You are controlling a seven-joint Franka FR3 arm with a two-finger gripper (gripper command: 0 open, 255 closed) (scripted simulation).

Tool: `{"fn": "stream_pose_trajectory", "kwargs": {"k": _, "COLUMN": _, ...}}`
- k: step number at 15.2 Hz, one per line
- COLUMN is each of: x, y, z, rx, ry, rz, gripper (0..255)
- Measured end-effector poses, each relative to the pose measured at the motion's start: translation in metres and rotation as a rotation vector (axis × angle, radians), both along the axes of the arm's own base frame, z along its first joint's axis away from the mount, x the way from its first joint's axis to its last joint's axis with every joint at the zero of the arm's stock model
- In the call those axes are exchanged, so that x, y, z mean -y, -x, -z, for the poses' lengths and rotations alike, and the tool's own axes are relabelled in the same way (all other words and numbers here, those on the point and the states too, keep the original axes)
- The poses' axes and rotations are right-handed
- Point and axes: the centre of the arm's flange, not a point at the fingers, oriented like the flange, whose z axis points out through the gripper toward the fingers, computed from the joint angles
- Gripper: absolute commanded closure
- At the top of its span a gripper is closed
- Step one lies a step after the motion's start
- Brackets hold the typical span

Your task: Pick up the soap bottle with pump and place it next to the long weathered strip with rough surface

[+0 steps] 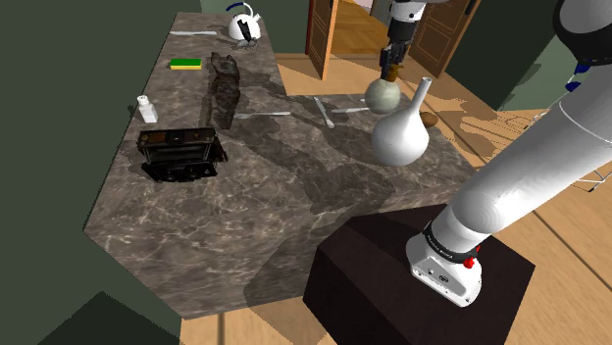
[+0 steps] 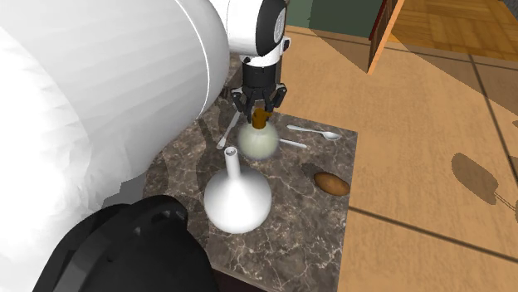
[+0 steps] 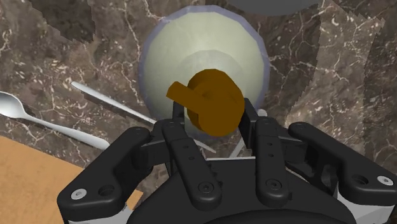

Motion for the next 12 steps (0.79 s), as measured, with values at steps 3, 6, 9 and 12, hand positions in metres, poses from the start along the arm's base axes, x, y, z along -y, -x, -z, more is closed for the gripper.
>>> {"fn": "stream_pose_trajectory", "kwargs": {"k": 3, "x": 0.001, "y": 0.000, "z": -0.017, "rx": 0.000, "ry": 0.000, "rz": 0.000, "gripper": 255}}
{"fn": "stream_pose_trajectory", "kwargs": {"k": 6, "x": 0.001, "y": -0.001, "z": -0.033, "rx": 0.000, "ry": 0.000, "rz": 0.000, "gripper": 255}}
{"fn": "stream_pose_trajectory", "kwargs": {"k": 9, "x": 0.000, "y": -0.002, "z": -0.049, "rx": 0.000, "ry": 0.000, "rz": 0.000, "gripper": 255}}
{"fn": "stream_pose_trajectory", "kwargs": {"k": 12, "x": -0.001, "y": -0.001, "z": -0.064, "rx": 0.000, "ry": 0.000, "rz": 0.000, "gripper": 255}}
